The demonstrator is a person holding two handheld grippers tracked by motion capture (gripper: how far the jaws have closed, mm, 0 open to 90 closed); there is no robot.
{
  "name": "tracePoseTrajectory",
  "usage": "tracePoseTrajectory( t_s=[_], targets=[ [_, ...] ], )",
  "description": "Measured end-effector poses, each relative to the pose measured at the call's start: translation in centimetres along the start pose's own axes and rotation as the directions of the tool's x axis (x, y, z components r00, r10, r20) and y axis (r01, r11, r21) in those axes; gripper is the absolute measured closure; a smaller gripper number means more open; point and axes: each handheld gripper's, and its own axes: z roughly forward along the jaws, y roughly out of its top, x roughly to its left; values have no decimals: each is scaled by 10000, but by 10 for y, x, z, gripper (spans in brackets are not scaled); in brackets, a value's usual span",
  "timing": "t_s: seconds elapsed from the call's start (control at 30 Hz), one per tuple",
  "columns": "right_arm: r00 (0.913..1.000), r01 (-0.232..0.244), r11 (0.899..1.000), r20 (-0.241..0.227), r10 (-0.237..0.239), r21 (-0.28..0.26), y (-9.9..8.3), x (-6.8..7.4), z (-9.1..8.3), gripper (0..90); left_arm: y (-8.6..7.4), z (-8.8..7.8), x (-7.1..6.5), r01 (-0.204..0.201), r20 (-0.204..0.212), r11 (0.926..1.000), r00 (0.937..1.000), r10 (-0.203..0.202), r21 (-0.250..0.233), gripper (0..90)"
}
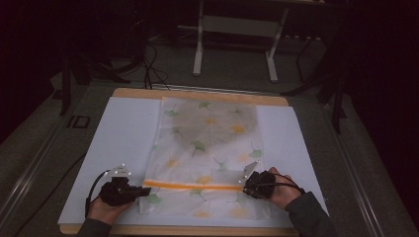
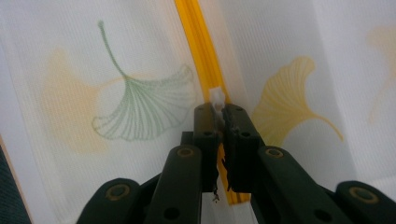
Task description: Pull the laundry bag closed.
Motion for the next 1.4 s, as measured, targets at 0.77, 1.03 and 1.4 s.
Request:
tracePoseTrajectory(
  t_s=[0.77, 1.03, 1.4],
  targets=[
    [9991, -387, 9988, 156, 382, 285, -23, -8, -12, 848, 0, 0, 0, -5, 12, 10000, 10000, 5, 7, 887],
    [9991, -340, 9977, 264, 325, 583, -28, -11, -15, 848, 0, -1, 1, 25, 0, 10000, 10000, -25, -23, 888],
    [9977, -656, 9960, 217, 644, 607, -41, -14, -21, 848, 0, 1, 1, -25, 70, 10000, 10000, 25, 33, 887]
  ],
)
